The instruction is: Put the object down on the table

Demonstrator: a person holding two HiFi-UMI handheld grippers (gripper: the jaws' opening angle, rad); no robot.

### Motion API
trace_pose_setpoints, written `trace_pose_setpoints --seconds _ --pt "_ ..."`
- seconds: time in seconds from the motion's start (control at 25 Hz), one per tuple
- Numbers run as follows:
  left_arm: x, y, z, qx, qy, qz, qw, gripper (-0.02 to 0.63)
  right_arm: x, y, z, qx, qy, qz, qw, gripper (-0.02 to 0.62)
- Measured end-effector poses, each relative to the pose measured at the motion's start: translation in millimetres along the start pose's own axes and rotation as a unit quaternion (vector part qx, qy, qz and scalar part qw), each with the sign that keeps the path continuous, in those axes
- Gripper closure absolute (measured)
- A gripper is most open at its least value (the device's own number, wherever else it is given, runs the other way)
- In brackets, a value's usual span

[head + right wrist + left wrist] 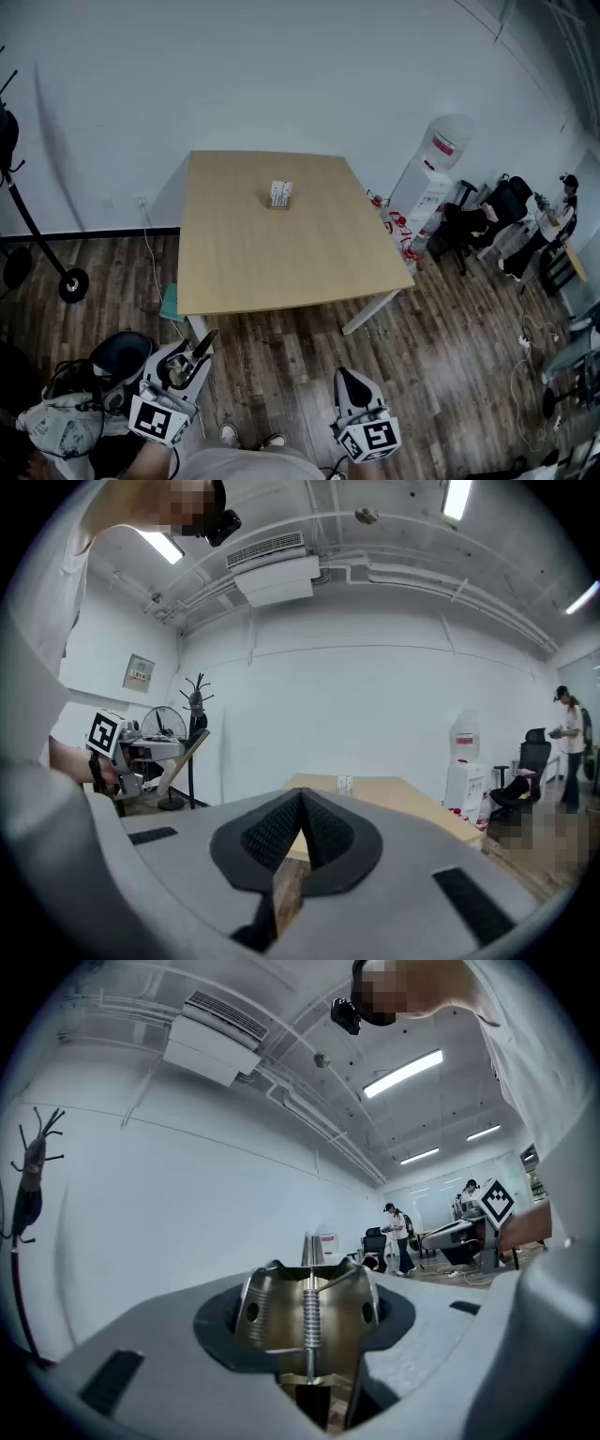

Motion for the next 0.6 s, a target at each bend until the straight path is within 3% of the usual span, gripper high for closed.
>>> trace_pose_setpoints --seconds 0.36,0.6 --pt "-7 6 15 0.003 0.001 -0.004 1.0000 0.416 2 -10 12 -0.001 0.003 -0.001 1.000 0.597" --pt "-14 18 30 0.007 0.004 -0.003 1.0000 0.416 3 -17 20 -0.068 0.038 0.011 0.997 0.597"
Point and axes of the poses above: the fingertips, and each gripper's own axes: y forward along the fingers, z to its right, x out of its underside, the point moved 7 cm from there along -y, backward along the fingers, and after that the axes turned 11 degrees about y, right-handed, at the moved point
